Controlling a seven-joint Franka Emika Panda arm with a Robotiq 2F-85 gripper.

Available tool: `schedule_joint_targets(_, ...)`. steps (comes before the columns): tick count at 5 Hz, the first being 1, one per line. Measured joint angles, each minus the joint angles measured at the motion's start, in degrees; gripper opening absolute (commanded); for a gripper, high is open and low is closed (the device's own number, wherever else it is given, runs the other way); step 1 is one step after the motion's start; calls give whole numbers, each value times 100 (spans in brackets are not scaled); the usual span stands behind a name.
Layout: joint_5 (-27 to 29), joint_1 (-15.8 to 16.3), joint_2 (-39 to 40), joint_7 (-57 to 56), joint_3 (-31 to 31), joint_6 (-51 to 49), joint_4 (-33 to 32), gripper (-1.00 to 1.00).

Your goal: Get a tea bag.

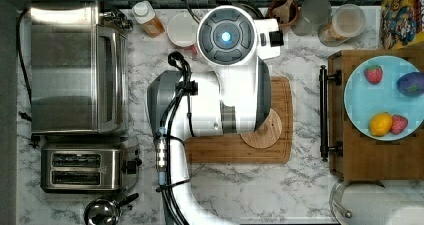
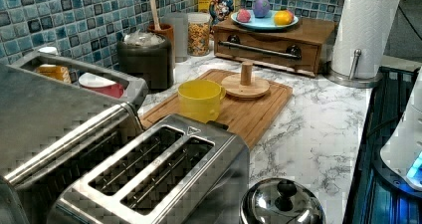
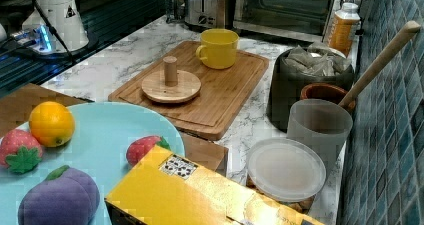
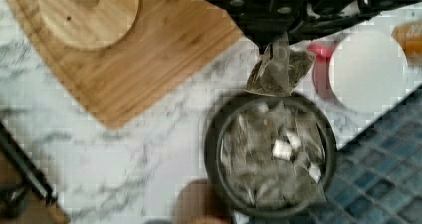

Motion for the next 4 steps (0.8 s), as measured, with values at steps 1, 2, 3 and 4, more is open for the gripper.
schedule_joint_targets(1, 185, 10, -277, -66, 20, -3, -588, -100)
schedule_joint_targets(2, 190, 44, -592, -69, 22, 297, -1220, -100)
schedule_joint_targets(3, 150, -57, -777, -164, 185, 445, -1583, -100)
schedule_joint_targets(4, 149, -44, -784, -267, 208, 355, -1606, -100)
